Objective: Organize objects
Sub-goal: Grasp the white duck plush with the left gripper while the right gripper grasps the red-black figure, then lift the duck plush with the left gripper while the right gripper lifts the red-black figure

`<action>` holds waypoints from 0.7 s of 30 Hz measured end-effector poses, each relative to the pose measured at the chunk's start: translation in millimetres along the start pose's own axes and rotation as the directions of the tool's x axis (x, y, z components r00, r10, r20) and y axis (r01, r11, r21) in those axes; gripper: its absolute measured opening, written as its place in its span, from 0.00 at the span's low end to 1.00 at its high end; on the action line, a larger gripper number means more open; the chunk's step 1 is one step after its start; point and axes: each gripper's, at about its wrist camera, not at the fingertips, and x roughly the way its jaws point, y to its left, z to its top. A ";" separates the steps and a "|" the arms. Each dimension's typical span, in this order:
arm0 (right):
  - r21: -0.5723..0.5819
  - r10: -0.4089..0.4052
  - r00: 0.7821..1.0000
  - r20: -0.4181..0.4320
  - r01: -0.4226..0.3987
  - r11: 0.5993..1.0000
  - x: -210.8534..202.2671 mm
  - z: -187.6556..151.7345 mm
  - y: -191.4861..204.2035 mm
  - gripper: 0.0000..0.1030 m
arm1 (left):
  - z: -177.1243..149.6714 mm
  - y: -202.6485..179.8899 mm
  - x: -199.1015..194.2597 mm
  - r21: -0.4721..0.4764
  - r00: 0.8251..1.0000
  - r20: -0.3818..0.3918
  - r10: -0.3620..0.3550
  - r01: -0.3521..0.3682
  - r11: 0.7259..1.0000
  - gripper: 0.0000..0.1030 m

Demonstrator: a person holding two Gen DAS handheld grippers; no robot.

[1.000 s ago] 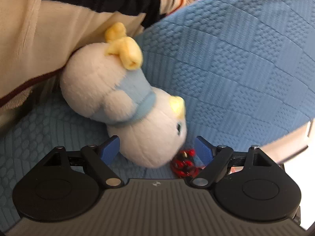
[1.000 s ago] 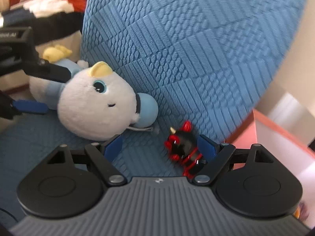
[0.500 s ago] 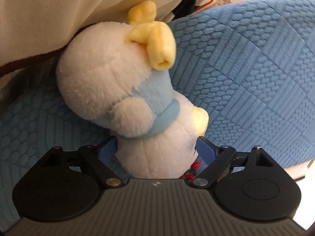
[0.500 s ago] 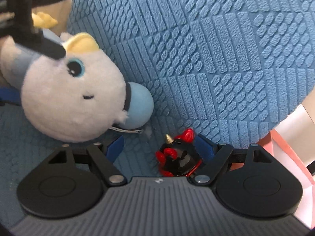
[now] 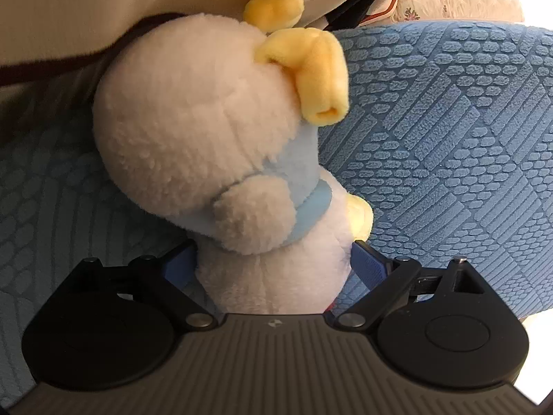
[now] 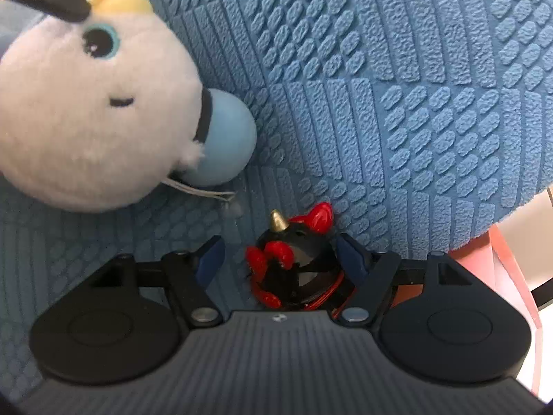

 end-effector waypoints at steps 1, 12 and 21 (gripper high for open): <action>-0.004 -0.005 1.000 -0.005 0.005 1.000 1.8 -0.3 0.4 0.71 | -0.2 -0.9 1.7 0.001 1.000 -0.003 0.005 -0.005 1.000 0.92; 0.101 -0.019 1.000 -0.021 0.021 0.995 -5.6 -4.0 -21.8 0.59 | -8.1 -13.1 0.8 0.051 0.999 0.007 0.042 -0.043 0.998 0.78; 0.213 0.015 0.999 0.045 -0.024 0.977 -51.0 -9.3 -38.3 0.55 | -22.8 -22.3 -12.4 0.092 0.996 0.012 0.085 -0.086 0.992 0.70</action>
